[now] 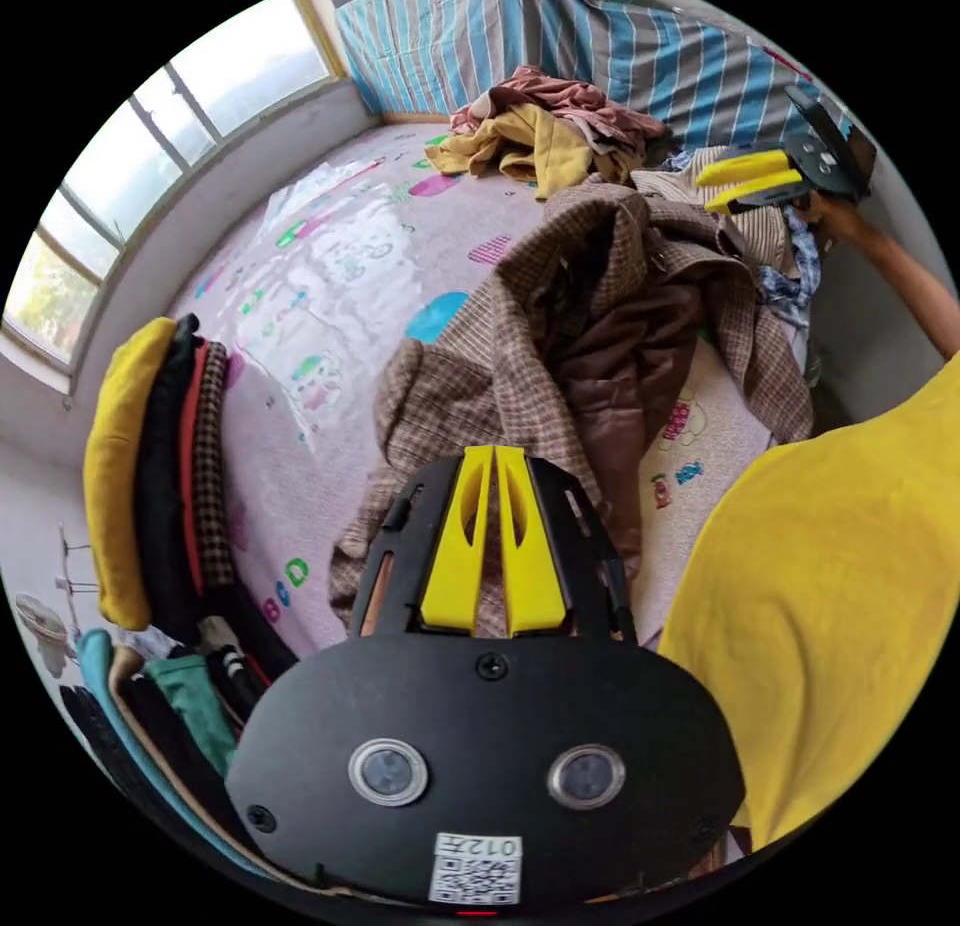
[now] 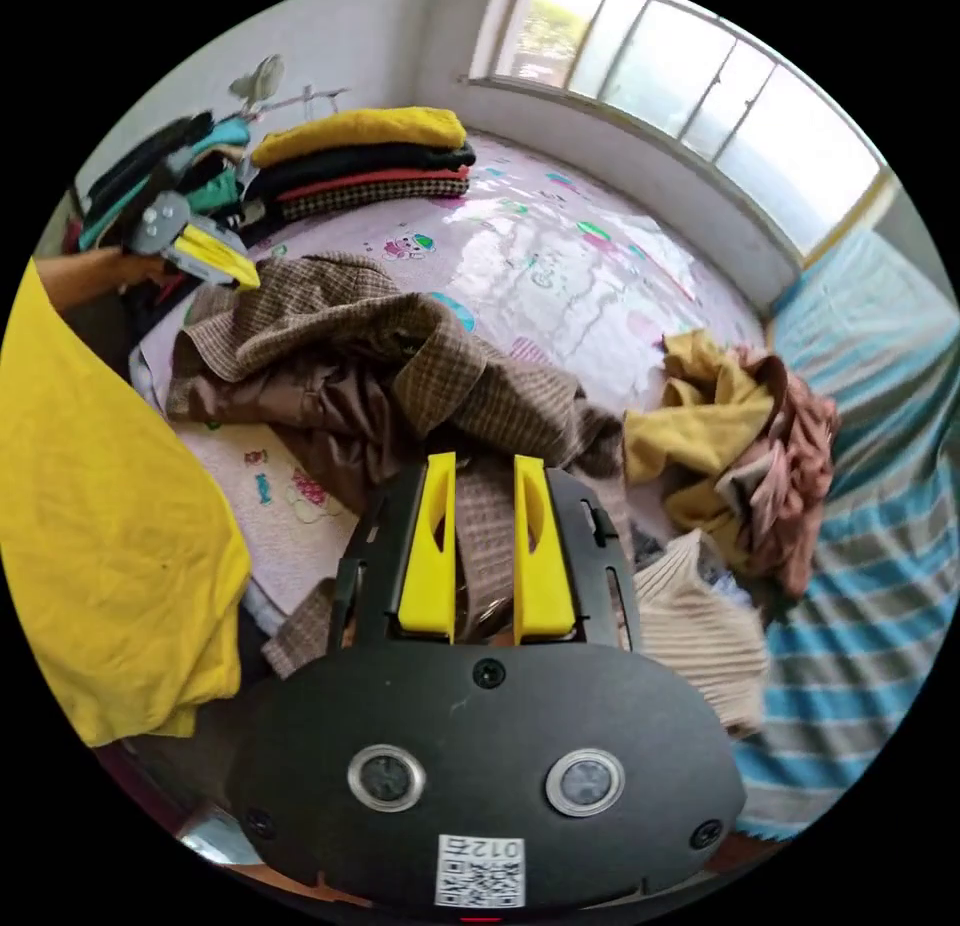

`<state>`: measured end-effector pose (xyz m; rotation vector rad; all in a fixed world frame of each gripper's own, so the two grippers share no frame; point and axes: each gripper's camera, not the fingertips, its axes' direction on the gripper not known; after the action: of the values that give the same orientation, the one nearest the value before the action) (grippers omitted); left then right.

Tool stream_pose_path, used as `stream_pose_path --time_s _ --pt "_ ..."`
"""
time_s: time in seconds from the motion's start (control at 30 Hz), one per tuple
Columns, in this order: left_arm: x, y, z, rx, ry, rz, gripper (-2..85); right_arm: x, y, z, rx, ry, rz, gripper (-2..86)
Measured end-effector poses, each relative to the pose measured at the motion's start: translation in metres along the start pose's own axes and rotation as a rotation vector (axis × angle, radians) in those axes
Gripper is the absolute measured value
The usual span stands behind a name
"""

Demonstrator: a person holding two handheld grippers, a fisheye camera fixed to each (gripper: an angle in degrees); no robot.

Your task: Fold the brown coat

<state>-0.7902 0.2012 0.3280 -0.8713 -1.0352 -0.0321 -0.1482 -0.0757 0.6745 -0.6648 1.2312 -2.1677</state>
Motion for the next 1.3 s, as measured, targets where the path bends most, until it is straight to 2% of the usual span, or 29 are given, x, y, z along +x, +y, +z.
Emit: stream_pose_path --time_s 0.1,0.27,0.4,0.5,0.63,0.83,0.93,1.03,1.2,1.3 --pt "-0.009 -0.020 0.010 -0.012 -0.094 0.090 2.4 -0.009 -0.049 0.032 -0.072 0.164 -0.241 10.3" --pt "-0.002 -0.058 0.036 -0.035 -0.257 0.376 6.0 -0.016 -0.092 0.117 -0.360 0.088 -0.540 9.8" --pt "-0.003 -0.094 0.055 -0.031 -0.189 0.503 7.9 -0.010 -0.106 0.142 -0.368 0.012 -0.485 6.1" --pt "0.004 -0.122 0.076 -0.045 -0.091 0.674 9.3 0.003 -0.113 0.141 -0.330 -0.079 -0.394 5.3" --pt "0.016 -0.153 0.116 -0.199 -0.013 0.980 11.2 0.024 -0.117 0.144 -0.309 -0.193 -0.268 5.3" --pt "0.018 -0.205 0.154 -0.395 0.206 1.142 15.2 0.031 -0.134 0.151 -0.300 -0.252 -0.226 4.8" --pt "0.030 -0.208 0.178 -0.485 0.146 1.261 15.3 0.033 -0.142 0.156 -0.296 -0.282 -0.199 4.7" --pt "0.033 -0.214 0.202 -0.570 0.103 1.292 12.7 0.037 -0.148 0.160 -0.285 -0.320 -0.156 4.9" --pt "0.021 -0.242 0.219 -0.607 0.134 1.051 6.8 0.023 -0.155 0.176 -0.334 -0.338 -0.149 6.1" --pt "0.011 -0.245 0.206 -0.550 0.117 0.918 4.4 0.010 -0.162 0.179 -0.378 -0.295 -0.132 4.8"
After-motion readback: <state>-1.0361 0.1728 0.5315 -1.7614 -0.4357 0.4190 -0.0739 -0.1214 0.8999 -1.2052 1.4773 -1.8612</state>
